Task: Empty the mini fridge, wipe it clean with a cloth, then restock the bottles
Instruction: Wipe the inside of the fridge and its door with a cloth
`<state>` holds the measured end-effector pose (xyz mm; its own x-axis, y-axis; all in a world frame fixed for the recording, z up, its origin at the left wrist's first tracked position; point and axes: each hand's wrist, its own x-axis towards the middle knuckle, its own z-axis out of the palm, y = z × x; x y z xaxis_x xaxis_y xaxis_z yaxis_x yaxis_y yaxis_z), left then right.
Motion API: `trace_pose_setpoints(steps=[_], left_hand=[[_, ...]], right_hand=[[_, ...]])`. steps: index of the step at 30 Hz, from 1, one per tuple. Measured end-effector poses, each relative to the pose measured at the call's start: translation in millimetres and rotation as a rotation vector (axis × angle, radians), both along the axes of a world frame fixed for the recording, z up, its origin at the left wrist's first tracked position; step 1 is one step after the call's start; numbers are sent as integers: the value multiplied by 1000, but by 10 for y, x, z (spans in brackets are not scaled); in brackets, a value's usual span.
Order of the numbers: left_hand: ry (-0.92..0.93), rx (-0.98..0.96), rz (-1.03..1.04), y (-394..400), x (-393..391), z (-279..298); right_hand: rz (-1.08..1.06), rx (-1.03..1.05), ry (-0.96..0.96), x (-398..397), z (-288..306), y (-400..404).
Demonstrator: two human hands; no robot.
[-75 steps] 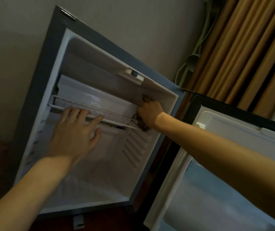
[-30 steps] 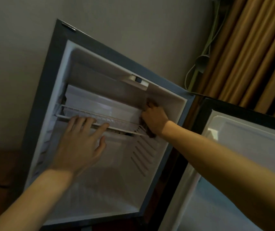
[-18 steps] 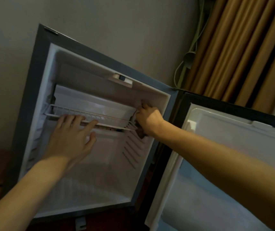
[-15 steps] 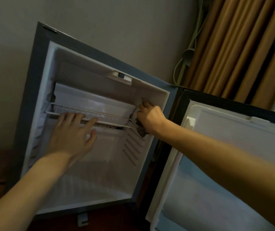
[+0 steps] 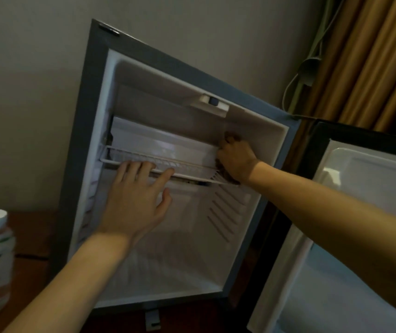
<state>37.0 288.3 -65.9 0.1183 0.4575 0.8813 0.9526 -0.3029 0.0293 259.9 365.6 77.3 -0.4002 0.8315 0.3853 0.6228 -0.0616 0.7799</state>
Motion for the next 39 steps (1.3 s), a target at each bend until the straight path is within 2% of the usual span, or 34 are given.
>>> trace_pose_setpoints(steps=[5,10,17,21,25,27,31,39], left_hand=[[-11,-53,5,-56,19,44],[1,-144,27,-97,22,107],[40,-142,46,-50,23,90],[42,-106,57,-68,2,100],[42,-117,76,-120,20,125],[47,-202,96,-188,42,188],[135,-428,158,-299,85,379],[311,-653,160,-454,29,674]], right_hand=[[-78,-35,-10,85,88,-486],[37,-1,-21,242,105,-815],[156,11,-7,243,85,-647],[-28,20,2,86,101,-396],[-10,50,0,60,96,-291],[-40,28,21,32,99,-333],[14,-14,222,-69,128,-482],[432,-37,782,-122,64,-715]])
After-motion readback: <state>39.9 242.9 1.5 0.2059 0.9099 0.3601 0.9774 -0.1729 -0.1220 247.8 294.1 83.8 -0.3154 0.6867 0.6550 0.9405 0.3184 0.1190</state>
